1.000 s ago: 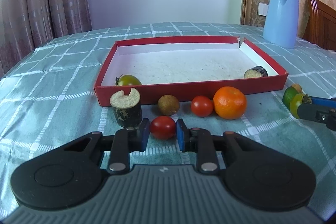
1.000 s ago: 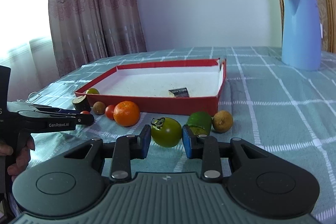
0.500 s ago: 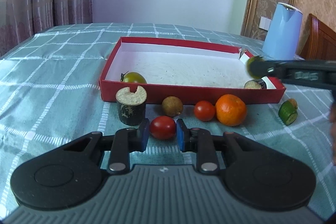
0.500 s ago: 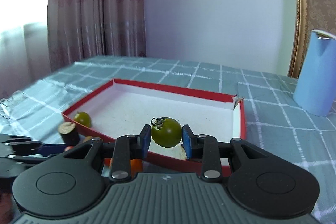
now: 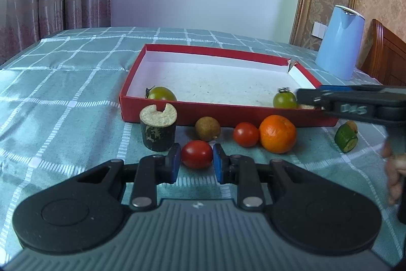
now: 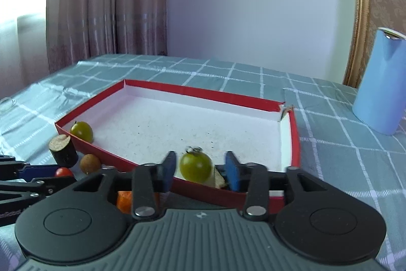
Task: Organize fruits
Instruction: 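Carry the red cherry tomato into the box and open the left gripper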
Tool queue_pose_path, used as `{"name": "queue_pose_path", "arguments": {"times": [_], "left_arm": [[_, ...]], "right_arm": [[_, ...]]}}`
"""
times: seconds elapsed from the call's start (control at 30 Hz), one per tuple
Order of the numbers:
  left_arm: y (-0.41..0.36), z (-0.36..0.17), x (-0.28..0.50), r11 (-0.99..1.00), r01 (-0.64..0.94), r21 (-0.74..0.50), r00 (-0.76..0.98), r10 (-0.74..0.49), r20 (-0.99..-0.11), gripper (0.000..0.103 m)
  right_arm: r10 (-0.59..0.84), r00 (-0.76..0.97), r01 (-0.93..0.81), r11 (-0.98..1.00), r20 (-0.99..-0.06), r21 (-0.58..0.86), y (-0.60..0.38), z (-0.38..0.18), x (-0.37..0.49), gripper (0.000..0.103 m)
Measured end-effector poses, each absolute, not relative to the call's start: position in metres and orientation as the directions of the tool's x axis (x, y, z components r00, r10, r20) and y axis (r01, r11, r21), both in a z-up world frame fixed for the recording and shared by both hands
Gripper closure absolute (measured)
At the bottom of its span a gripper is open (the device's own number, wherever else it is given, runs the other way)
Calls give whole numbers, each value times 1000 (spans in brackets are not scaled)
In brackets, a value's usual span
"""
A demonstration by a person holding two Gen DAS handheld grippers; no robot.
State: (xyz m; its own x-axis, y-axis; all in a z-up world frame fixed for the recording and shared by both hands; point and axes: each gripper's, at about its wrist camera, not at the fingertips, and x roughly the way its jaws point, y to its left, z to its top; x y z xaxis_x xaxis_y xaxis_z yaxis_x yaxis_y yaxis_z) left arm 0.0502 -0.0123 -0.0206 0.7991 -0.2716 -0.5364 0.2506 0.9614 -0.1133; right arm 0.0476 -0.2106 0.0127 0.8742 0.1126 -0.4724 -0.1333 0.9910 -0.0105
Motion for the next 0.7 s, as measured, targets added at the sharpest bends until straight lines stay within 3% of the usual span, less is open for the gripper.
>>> {"name": "queue_pose_path", "arguments": {"times": [0.2, 0.5, 0.7], "left_arm": [[-15, -21, 50, 966, 241, -93, 804, -252, -538, 79], [-18, -18, 50, 981, 189, -45, 823, -184, -537, 79], [-27, 2, 56, 985, 170, -1, 840, -145, -524, 79]], "right_arm": [[164, 897, -137, 986, -410, 94, -241, 14, -10, 49], [246, 871, -215, 969, -425, 119, -238, -10, -45, 46], [280, 879, -224, 957, -386, 184, -247, -12, -49, 46]]}}
